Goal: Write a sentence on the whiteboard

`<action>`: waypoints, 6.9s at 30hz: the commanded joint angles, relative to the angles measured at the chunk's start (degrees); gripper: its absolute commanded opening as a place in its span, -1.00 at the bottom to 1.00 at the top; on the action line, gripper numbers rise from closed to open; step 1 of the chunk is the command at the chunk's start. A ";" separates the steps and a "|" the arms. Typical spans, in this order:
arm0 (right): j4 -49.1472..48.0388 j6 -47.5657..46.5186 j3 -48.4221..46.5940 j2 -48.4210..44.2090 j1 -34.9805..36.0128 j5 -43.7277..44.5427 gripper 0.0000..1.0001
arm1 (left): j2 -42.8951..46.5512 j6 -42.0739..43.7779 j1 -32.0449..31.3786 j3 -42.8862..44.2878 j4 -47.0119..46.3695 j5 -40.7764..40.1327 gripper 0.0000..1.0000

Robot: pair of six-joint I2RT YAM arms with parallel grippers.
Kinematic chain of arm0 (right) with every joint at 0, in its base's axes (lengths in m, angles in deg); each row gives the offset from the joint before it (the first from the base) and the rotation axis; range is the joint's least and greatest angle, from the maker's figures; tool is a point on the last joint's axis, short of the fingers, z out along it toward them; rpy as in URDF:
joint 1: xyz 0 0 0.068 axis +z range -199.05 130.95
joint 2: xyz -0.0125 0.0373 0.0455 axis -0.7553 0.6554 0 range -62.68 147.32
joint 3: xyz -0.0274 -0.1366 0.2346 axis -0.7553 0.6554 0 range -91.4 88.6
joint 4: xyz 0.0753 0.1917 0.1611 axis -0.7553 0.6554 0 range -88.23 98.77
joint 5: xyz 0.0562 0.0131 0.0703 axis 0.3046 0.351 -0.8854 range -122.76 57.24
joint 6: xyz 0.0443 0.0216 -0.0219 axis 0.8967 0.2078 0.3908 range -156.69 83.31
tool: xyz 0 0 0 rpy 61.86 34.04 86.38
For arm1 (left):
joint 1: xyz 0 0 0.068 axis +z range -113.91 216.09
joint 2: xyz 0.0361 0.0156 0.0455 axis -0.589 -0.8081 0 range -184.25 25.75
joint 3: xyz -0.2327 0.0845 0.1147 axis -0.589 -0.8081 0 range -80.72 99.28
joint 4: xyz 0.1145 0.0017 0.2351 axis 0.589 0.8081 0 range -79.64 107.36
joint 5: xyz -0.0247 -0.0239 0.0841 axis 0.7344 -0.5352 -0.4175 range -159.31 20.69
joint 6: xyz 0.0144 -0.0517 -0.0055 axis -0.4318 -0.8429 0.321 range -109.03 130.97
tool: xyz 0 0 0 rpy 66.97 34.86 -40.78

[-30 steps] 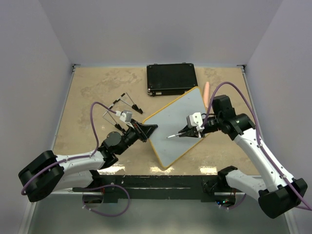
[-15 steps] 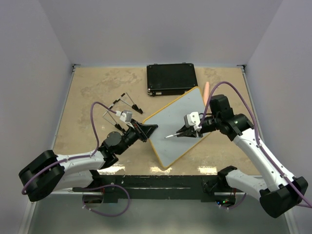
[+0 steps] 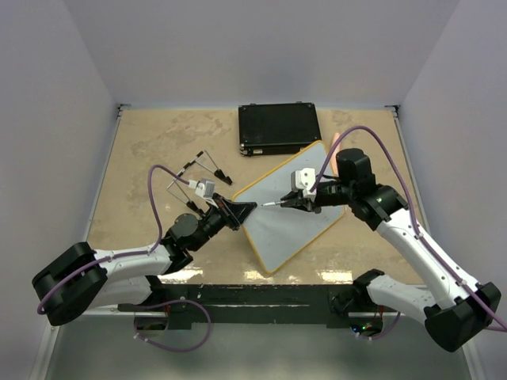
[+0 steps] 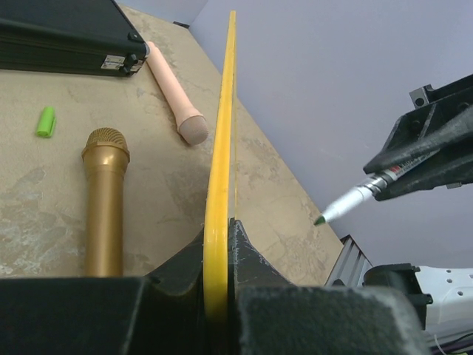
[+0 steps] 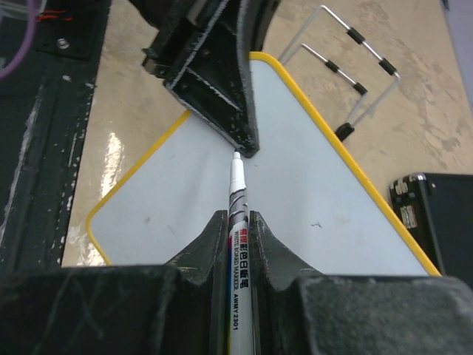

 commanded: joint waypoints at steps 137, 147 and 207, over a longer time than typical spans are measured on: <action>0.79 1.26 -1.07 1.42 -6.34 -1.14 -1.00 | -1.46 8.40 0.56 -2.54 -2.33 4.62 -1.00; 0.97 -0.41 -0.80 1.51 -6.43 -1.05 -1.00 | -2.16 8.40 0.55 -2.63 -2.94 5.06 -1.00; -11.42 11.10 2.54 3.18 -6.60 12.58 -1.00 | -2.69 8.31 0.56 -2.28 -3.38 5.32 -1.00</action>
